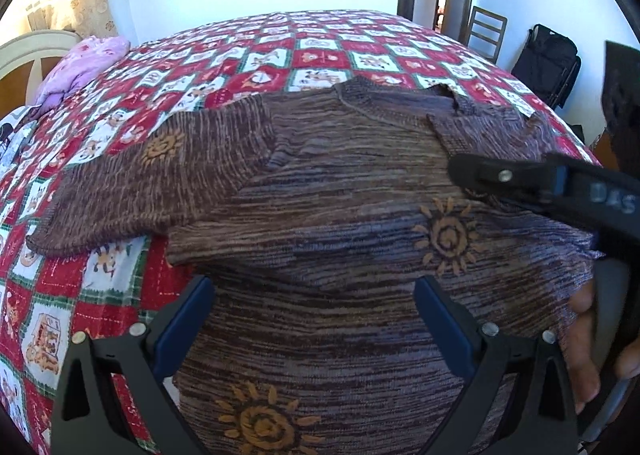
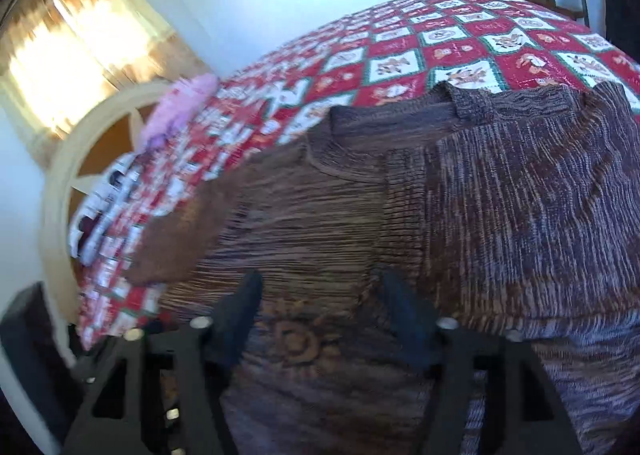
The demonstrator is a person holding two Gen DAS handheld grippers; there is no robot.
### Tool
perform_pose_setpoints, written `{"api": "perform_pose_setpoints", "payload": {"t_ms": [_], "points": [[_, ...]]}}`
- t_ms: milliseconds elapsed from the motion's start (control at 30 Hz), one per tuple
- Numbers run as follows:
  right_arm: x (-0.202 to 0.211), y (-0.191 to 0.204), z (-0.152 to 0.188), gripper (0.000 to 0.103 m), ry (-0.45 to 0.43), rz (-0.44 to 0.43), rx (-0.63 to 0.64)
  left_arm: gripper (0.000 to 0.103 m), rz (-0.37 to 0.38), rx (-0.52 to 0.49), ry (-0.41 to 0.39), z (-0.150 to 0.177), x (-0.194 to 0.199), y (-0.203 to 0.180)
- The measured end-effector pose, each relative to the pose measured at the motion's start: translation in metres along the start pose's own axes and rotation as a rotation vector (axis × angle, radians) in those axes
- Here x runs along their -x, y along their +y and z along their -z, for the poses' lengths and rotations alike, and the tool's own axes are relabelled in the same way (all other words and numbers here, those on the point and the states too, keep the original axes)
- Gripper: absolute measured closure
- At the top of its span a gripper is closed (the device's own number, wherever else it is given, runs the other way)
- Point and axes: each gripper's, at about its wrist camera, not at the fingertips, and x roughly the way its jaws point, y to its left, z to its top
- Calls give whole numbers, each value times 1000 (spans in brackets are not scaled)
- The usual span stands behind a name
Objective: Fold small clothes
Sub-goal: 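Fold the sleeve across the sweater body with the right gripper and release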
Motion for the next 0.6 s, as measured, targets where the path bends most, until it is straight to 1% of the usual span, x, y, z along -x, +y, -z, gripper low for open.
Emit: {"api": "perform_pose_setpoints", "payload": {"t_ms": [33,67,100,133,200,233,267,300,333,367,400,433,500,533,567,600], "points": [[5,1,0,36,-24,6,-3,1,-1,-1,-2,0,0,0],[15,0,-2,36,-71,26,-8,1,-1,0,-4,0,0,0],[19,0,-5,36,-92,47,1,1,0,4,-5,0,0,1],[20,1,-8,36,-93,63,16,1,1,7,-5,0,0,2],[13,4,-21,37,-70,146,74,1,3,12,-2,0,-1,3],[8,5,-25,38,-57,169,95,1,4,14,1,1,-2,3],[-1,7,-32,38,-34,204,129,1,6,15,4,1,-2,3],[-16,9,-37,40,-7,262,168,1,9,17,6,1,-2,3],[-24,7,-39,50,7,287,176,1,10,18,6,1,-1,3],[-37,5,-42,64,31,305,172,1,10,16,3,1,-1,4],[-52,-1,-44,69,68,329,147,1,6,13,-2,1,0,4],[-59,-5,-46,69,72,346,134,1,1,9,-7,1,1,5],[-61,-4,-49,70,46,369,145,1,-17,2,-18,1,3,9],[-62,-4,-49,73,42,378,144,1,-24,1,-22,1,3,11],[-62,-4,-48,84,34,382,140,1,-26,2,-23,0,2,13],[-59,-7,-48,87,23,382,126,1,-26,7,-19,0,0,15]]}}
